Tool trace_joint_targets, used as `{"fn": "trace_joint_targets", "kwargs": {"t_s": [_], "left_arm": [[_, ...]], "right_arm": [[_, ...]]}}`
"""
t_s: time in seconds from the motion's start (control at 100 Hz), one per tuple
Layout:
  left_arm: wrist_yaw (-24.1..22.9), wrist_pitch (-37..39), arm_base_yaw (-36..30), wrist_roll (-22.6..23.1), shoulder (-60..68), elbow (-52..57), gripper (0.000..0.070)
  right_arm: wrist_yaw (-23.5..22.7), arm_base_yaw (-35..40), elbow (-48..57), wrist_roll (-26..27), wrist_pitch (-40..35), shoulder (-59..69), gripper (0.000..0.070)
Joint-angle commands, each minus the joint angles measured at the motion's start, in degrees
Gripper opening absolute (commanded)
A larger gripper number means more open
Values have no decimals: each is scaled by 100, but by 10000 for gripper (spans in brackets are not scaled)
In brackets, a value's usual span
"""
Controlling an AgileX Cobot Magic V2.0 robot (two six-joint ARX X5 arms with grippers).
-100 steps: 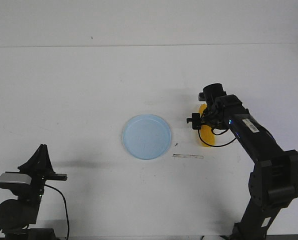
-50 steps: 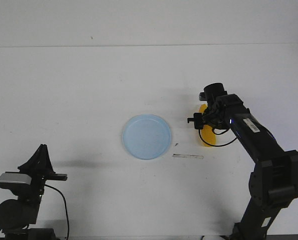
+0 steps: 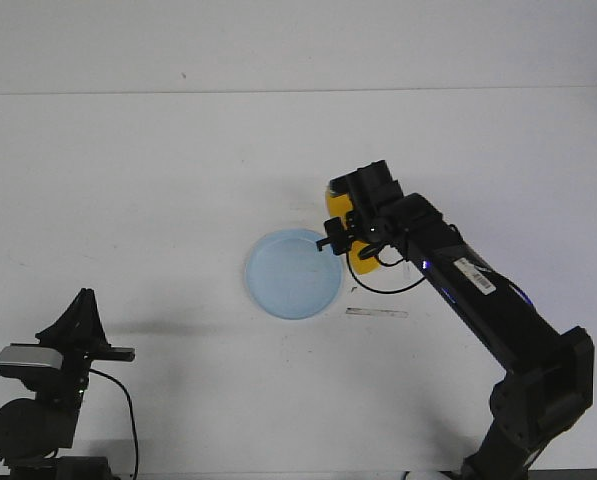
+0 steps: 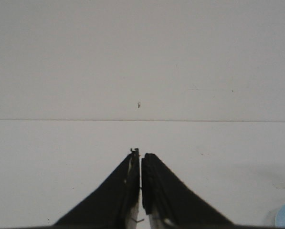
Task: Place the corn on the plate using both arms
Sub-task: 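Lift the corn with the right gripper and carry it over the plate, then lower the corn onto the plate and open the right gripper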
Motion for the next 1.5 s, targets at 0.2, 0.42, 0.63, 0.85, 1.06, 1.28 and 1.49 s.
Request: {"fn": "trace_joint_targets", "kwargs": {"t_s": [0.2,0.42,0.63,0.85,1.06,1.28,1.49], "left_arm": [[9,72,-4,-11,-7,48,1],[9,72,-4,-9,-7,48,1],[9,72,-4,-11,-7,48,1],[9,72,-4,-11,-7,48,1],[9,72,-4,-11,-7,48,1],[9,72,-4,-9,-7,48,1],[9,72,-4,-11,-7,48,1]], "right_arm": [[-129,979,92,-267,555,122,322],[-129,1349,92,-267,623,463,322],[-52,1429,92,-269,623,903,322],[-46,1429,92,-249,579,1132,323],[-44,1429,92,-197,564,1132,482],[-39,1427,138,-197,557,1075,493],[118,1419,251,-223,605,726,487]]}}
